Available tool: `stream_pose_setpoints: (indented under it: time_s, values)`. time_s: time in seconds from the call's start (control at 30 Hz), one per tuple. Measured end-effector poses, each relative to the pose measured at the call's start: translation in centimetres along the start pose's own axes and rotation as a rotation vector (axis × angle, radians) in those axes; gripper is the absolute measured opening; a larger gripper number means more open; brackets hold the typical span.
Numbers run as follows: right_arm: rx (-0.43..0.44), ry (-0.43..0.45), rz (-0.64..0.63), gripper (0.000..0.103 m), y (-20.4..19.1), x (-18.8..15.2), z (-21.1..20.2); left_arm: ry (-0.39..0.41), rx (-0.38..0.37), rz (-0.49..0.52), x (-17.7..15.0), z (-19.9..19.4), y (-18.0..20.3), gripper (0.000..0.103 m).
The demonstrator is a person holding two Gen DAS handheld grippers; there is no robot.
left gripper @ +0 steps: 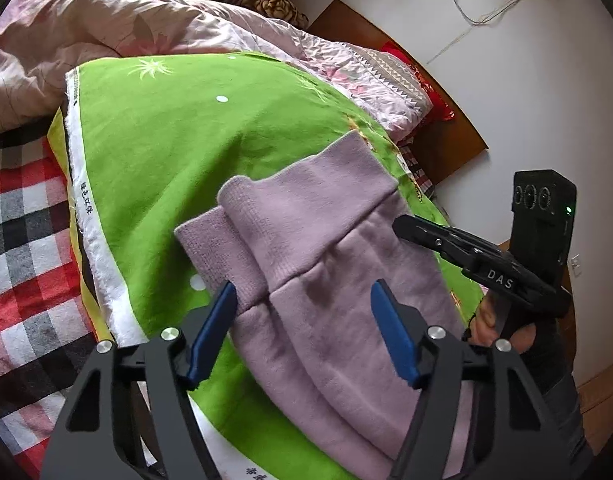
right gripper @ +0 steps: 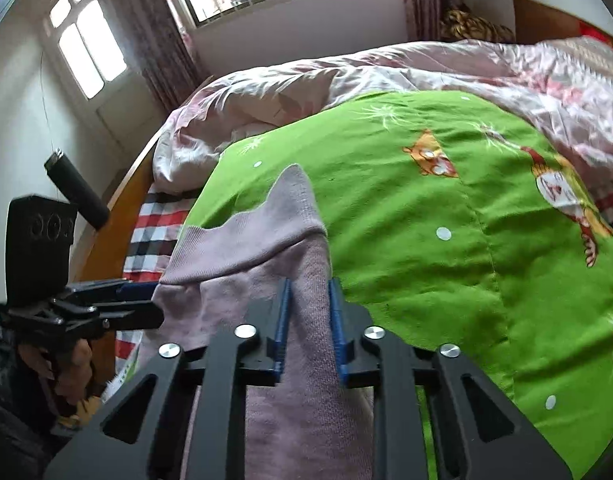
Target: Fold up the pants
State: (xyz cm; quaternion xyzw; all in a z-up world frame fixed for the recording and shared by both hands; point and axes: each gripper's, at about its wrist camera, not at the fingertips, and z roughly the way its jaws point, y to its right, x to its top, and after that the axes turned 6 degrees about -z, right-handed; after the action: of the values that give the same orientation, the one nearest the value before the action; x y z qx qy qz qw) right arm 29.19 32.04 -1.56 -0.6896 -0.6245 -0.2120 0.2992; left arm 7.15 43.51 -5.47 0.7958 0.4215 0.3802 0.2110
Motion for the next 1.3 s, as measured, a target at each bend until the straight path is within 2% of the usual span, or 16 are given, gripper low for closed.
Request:
stream_pose_setpoints:
  time_s: [0.2,0.3,0.33,0.4,0.43,0.47,0.6,0.63,0.7,0.73,0.83,0.93,1.03,1.07,1.2,1.3]
  values:
    - [-0.033,0.004,-0.003,0.017,-0.1,-0.1,0.0,-0.004,0.011,-0.034,0.1,0.6,-0.4,0.072]
    - [-0.052,0.005,-0.012,0.016,-0.5,-0.1,0.0,0.05,0.067,-0.019,0.1,-0.2,0.3,0.037]
    - [-0.054,0.006,-0.013,0.016,-0.6,-0.1,0.0,0.058,0.061,-0.001,0.0,-0.6,0.6,0.033]
    - [-0.054,0.006,-0.017,0.016,-0.8,-0.1,-0.1,0.043,0.047,0.03,-0.1,-0.8,1.4,0.037]
    - [-0.058,0.005,-0.019,0.016,-0.9,-0.1,-0.1,0.03,0.057,0.046,-0.2,-0.6,1.7,0.051]
    - [-0.06,0.004,-0.016,0.016,-0.9,-0.1,-0.1,0.016,0.064,0.047,-0.2,-0.2,1.8,0.057]
    - [-0.065,0.004,0.006,0.016,-0.6,-0.3,0.1,0.001,0.101,0.034,-0.4,1.3,1.6,0.058]
    - [-0.067,0.005,0.01,0.016,-0.6,-0.3,0.2,0.007,0.112,0.041,-0.5,1.4,1.8,0.046]
    - [-0.077,0.013,0.008,0.013,-0.7,-0.4,0.1,0.007,0.102,0.046,-0.6,1.4,1.8,0.012]
    - [-0.079,0.016,0.009,0.01,-0.8,-0.5,0.0,0.006,0.083,0.034,-0.6,1.3,1.7,0.007]
    - [-0.08,0.063,-0.001,0.006,-1.4,-0.1,-1.5,0.066,0.058,0.071,-0.8,-0.8,2.8,0.007]
    - [-0.09,0.132,-0.029,0.006,-3.0,1.0,-4.7,0.116,-0.02,0.074,-0.6,-4.5,4.4,0.007]
    - [-0.073,0.172,-0.042,0.006,-4.3,2.3,-6.8,0.127,-0.015,0.096,-0.1,-6.0,5.1,0.008]
    - [-0.079,0.162,-0.043,0.006,-4.4,2.5,-6.6,0.094,0.0,0.073,0.2,-5.0,4.3,0.008]
    - [-0.123,-0.032,0.026,0.006,-2.6,1.4,-0.4,-0.032,0.103,-0.047,0.4,0.0,-0.4,0.016]
    - [-0.148,-0.075,0.037,0.009,-1.8,-0.2,2.9,-0.024,0.048,-0.064,0.2,1.0,-2.0,0.02]
